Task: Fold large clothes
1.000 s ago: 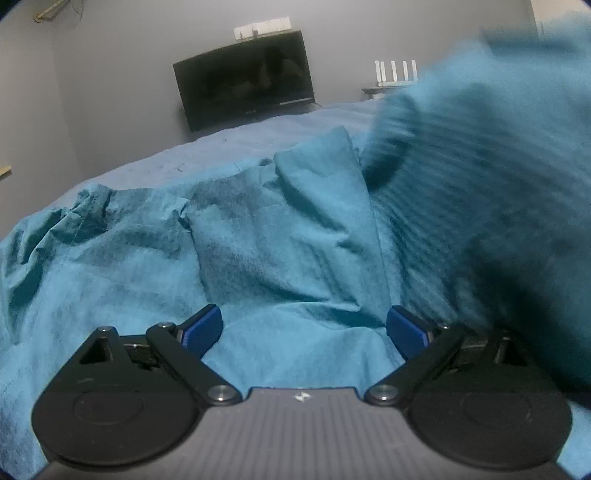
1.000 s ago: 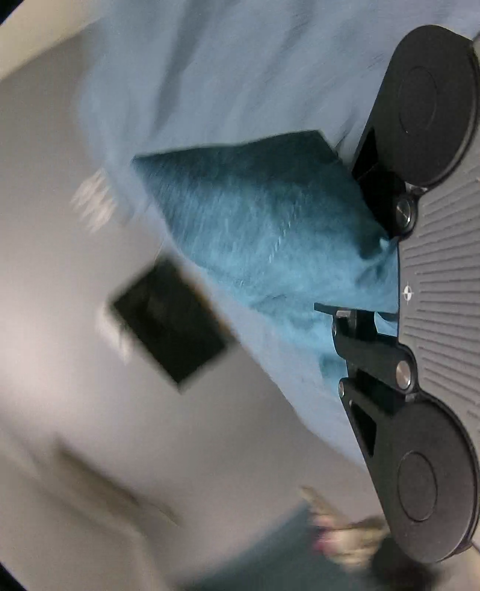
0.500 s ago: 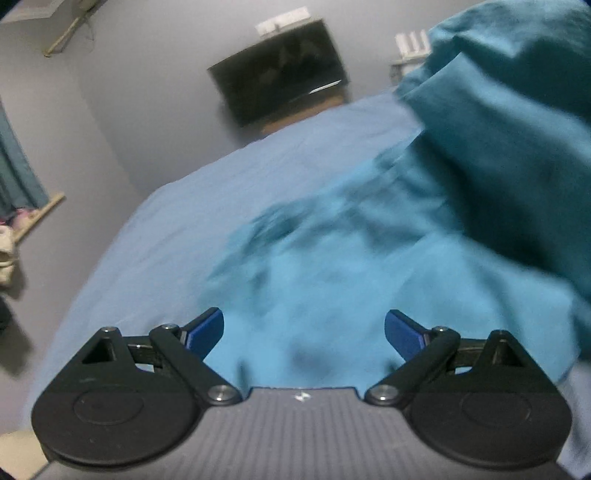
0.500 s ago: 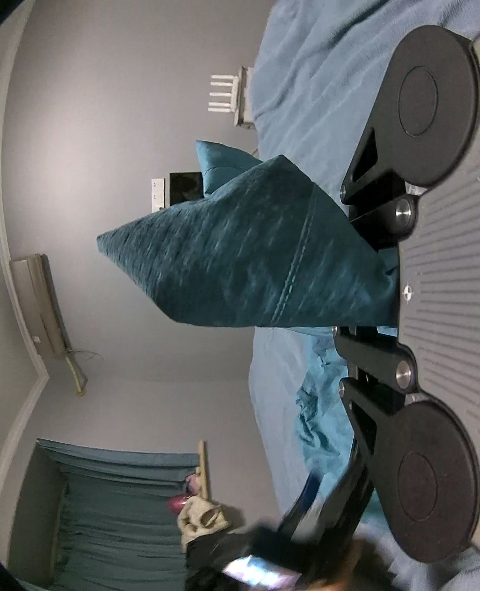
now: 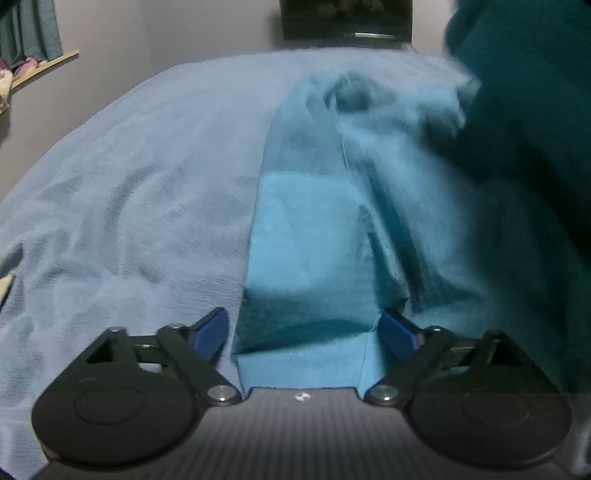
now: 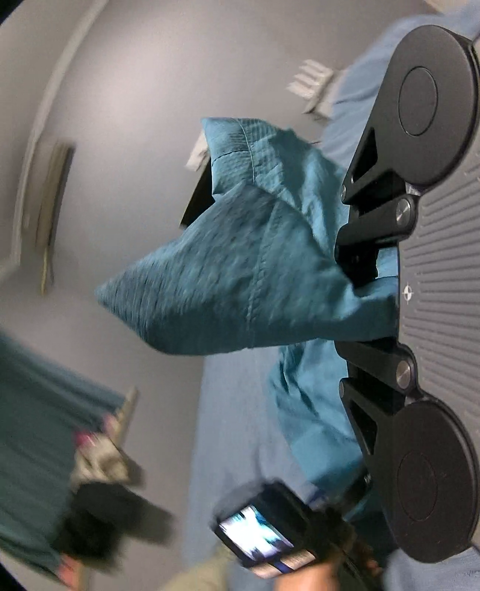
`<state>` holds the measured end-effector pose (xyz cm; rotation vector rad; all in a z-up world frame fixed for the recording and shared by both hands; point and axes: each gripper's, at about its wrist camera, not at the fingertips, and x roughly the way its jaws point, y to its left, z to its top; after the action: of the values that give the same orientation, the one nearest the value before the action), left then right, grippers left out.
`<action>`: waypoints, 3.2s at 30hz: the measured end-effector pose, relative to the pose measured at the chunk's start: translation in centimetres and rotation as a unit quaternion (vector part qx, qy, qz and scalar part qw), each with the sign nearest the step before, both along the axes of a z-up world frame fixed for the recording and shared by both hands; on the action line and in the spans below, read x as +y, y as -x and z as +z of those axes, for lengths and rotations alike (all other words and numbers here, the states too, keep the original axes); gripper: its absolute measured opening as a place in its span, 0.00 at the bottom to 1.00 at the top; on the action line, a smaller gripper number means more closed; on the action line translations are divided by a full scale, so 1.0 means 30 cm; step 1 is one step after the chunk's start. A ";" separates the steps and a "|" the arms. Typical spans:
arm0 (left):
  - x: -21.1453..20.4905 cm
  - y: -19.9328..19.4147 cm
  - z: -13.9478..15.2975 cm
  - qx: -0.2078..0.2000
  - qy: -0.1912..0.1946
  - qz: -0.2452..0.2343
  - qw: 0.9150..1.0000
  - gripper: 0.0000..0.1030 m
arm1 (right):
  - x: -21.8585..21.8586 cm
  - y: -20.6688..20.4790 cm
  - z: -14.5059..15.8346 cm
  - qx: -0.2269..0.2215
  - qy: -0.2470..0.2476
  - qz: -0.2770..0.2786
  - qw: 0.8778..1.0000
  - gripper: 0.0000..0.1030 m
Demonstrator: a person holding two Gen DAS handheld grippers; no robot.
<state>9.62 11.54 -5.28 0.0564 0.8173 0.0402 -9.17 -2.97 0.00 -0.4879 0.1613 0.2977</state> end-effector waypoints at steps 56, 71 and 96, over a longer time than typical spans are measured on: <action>0.089 0.023 0.180 -0.005 0.165 -0.132 0.977 0.20 | -0.328 -0.434 0.228 0.171 -0.246 -0.059 0.952 0.48; 0.070 -0.033 0.138 0.026 0.115 -0.137 0.983 0.20 | 0.056 -0.944 0.050 0.222 -0.084 -0.066 0.969 0.53; 0.049 -0.067 0.122 0.032 0.103 -0.144 0.984 0.21 | -0.344 -0.969 0.005 0.187 -0.216 -0.079 0.955 0.67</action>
<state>11.63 13.01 -1.62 -0.0204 0.8669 -0.3215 19.91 -13.29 0.14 0.0207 0.4908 0.2568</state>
